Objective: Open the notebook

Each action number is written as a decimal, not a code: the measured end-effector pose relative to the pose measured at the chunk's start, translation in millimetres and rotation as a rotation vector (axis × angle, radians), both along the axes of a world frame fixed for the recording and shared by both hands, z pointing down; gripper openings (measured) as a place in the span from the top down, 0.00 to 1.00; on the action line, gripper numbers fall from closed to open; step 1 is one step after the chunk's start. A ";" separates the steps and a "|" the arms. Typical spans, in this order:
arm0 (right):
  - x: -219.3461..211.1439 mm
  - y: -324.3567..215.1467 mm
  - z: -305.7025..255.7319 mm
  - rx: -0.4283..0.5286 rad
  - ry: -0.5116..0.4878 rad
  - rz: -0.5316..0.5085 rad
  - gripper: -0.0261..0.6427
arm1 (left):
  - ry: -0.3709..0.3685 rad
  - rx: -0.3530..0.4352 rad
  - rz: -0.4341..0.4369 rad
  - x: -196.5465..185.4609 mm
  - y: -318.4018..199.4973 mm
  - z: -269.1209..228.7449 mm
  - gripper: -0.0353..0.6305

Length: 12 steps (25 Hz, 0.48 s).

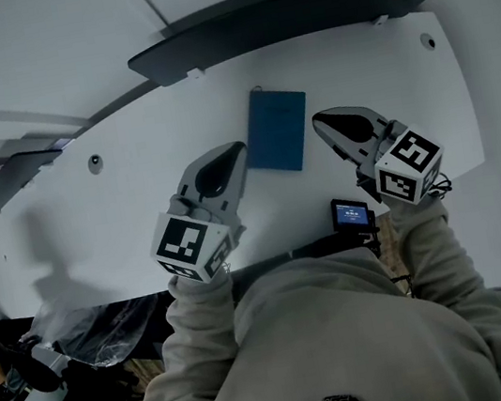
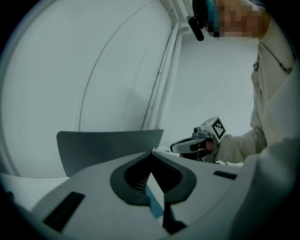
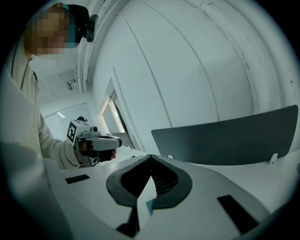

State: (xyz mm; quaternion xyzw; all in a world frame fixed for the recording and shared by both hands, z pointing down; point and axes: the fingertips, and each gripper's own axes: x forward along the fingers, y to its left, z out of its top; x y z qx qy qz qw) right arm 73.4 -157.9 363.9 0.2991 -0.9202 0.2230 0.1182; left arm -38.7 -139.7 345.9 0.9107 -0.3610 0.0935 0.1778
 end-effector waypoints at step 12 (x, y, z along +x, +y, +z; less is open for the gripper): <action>6.4 -0.4 19.0 -0.032 0.016 0.000 0.93 | 0.008 0.028 -0.079 -12.3 -5.2 2.0 0.95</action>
